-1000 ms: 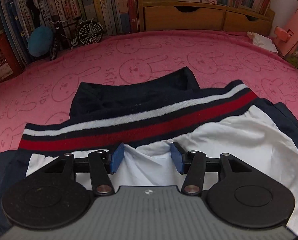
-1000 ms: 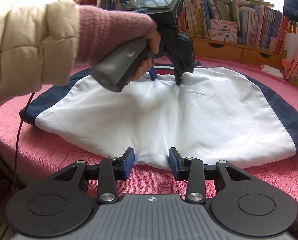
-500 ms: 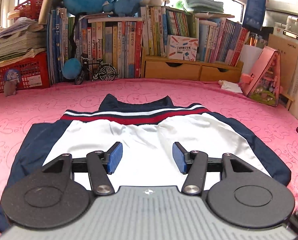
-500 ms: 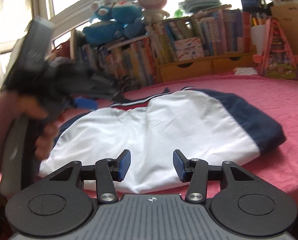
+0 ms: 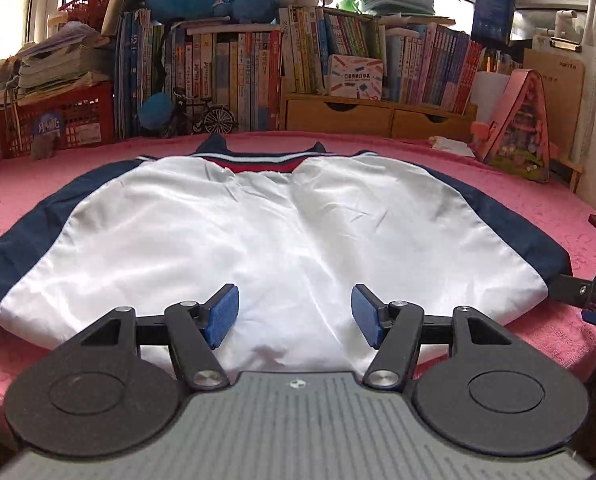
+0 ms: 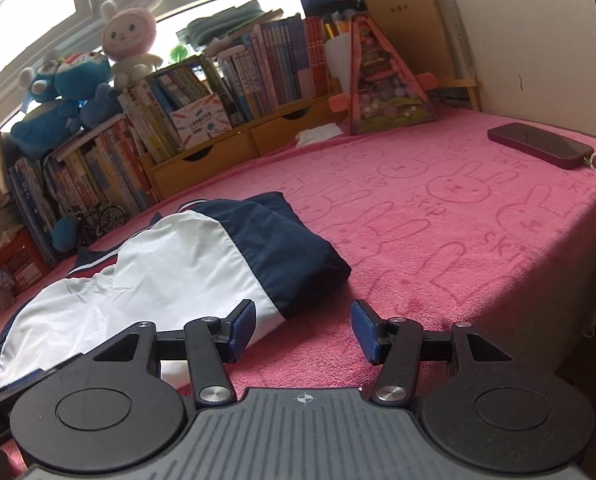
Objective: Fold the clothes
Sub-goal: 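Move the right gripper to the navy side edge of the jacket, then grasp the navy side with the right gripper and fold it over the white back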
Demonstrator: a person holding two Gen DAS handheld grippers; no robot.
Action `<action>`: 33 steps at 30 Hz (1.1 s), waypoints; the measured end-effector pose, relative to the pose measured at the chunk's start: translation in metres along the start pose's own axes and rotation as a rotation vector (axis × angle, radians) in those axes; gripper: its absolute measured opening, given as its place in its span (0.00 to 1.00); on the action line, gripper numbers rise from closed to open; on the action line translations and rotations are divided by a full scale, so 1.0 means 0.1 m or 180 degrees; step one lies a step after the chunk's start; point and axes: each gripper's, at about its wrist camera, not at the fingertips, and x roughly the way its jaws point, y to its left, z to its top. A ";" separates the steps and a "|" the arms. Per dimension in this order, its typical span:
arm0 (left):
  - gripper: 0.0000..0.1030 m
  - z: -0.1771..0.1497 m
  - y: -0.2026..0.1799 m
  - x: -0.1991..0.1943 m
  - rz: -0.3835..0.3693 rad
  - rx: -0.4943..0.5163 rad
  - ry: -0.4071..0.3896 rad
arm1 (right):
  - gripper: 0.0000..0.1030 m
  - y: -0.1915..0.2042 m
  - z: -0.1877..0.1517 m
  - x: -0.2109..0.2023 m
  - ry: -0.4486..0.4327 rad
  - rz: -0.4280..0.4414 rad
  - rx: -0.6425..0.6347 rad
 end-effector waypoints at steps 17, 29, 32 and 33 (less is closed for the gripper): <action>0.40 -0.15 -0.02 -0.09 0.0223 -0.0138 -0.0166 | 0.57 -0.10 -0.01 0.12 0.0005 -0.0003 0.0308; 0.41 -0.18 -0.06 -0.05 0.0273 -0.0015 -0.0160 | 0.58 0.01 0.00 0.21 0.0142 0.0297 0.0325; 0.41 -0.18 -0.06 -0.05 0.0276 -0.0003 -0.0168 | 0.60 0.00 0.05 0.30 0.0149 0.0363 0.0393; 0.41 -0.17 -0.06 -0.05 0.0272 -0.0007 -0.0166 | 0.62 -0.01 0.07 0.34 0.0148 0.0400 0.0407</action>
